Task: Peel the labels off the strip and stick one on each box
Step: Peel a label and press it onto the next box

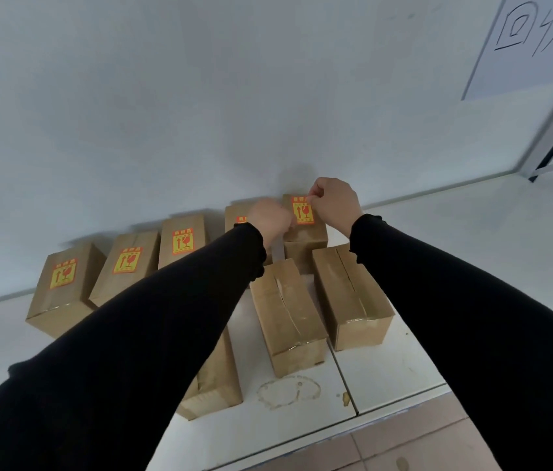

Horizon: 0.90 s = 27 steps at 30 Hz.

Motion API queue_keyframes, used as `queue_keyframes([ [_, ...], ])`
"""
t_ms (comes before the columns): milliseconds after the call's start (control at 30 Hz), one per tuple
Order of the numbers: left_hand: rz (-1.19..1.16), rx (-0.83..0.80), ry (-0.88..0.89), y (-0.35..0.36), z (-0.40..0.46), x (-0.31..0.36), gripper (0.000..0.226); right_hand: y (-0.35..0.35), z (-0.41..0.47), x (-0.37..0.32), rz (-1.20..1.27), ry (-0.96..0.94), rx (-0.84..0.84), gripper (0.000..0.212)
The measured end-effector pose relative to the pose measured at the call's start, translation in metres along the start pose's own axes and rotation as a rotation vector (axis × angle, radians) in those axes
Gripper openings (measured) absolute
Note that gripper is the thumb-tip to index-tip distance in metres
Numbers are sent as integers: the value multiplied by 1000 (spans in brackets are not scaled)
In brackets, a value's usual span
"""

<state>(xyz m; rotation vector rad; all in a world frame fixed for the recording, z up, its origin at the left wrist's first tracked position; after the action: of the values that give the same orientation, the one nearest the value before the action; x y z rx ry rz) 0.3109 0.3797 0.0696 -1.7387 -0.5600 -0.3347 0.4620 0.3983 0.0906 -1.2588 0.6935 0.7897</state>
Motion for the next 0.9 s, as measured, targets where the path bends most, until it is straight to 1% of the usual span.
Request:
queue_keyframes([
  [233,13,-13,-4,6,12,1,19,4,6,11,-25,14,34,9],
  [400,44,-11,-16,7,14,3,21,7,7,11,-53,6,39,9],
  [533,54,-39,-38,10,16,6,23,8,8,11,-97,-1,37,10],
  [667,85,-47,-29,11,16,8,23,8,9,11,-143,-2,36,9],
  [900,114,-35,-18,12,18,8,29,12,11,8,-198,-8,33,14],
])
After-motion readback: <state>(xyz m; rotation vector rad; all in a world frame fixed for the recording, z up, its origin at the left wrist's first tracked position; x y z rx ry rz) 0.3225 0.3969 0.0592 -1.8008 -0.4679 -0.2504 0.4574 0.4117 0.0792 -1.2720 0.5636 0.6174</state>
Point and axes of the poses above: each hand's wrist, its own z-axis towards the middle knuckle, its own y-axis out of the palm, x = y × z, the point moved 7 cm from there along z, towards the middle knuckle, and after that the axes turned 15 degrees about z, right-handed, at the moved point
